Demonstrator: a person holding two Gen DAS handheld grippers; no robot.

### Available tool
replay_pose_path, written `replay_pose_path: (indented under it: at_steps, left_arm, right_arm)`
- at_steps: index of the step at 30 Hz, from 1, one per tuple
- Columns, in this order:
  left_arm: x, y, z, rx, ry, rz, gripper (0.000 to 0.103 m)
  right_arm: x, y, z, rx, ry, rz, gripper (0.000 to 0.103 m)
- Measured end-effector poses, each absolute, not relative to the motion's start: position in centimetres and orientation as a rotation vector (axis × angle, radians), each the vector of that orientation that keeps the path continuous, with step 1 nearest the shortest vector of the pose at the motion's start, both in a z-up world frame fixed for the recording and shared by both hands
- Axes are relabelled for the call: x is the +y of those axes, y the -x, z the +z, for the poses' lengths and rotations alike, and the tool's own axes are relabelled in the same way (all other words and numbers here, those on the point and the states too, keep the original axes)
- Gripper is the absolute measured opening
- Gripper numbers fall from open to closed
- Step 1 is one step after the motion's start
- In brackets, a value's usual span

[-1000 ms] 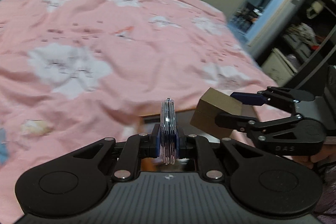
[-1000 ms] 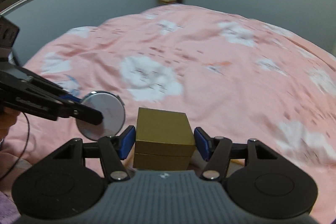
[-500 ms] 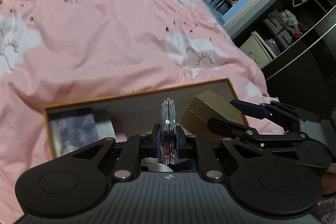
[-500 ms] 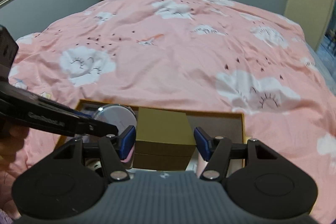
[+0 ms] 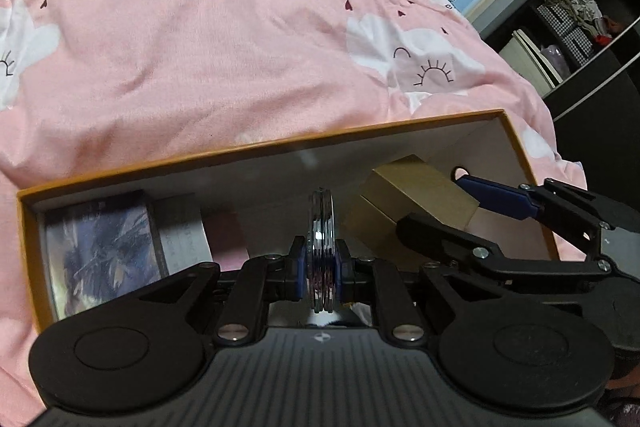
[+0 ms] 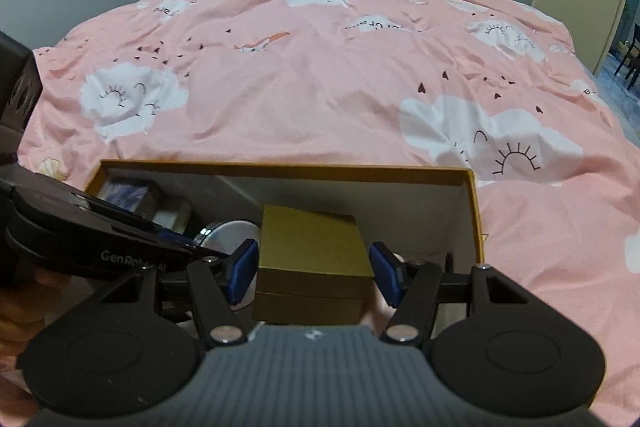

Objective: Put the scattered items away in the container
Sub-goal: 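Carry the compact mirror and gold cube over the box with both tools, then lower the compact mirror into the box and open the left tool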

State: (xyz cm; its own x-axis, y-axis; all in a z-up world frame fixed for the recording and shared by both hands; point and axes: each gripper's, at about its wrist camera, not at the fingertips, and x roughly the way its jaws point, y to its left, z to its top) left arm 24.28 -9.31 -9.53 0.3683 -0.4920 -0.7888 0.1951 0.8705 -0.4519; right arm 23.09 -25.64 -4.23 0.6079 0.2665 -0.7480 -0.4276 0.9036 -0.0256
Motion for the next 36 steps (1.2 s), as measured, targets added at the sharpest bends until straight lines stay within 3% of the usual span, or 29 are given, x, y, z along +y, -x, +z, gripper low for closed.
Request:
replay_pose_path:
  at_steps: [25,36]
  left_arm:
    - [-10.8,-23.4,-10.1,1.127,0.085,-0.393,0.023]
    - [-10.6,-24.8,-10.7,1.115,0.242,-0.458,0.015]
  right_arm:
    - [-25.9,-22.7,-3.9,0.801,0.246,0.392,0.064]
    - [-26.1,-22.6,-3.4,0.791,0.257,0.395,0.064]
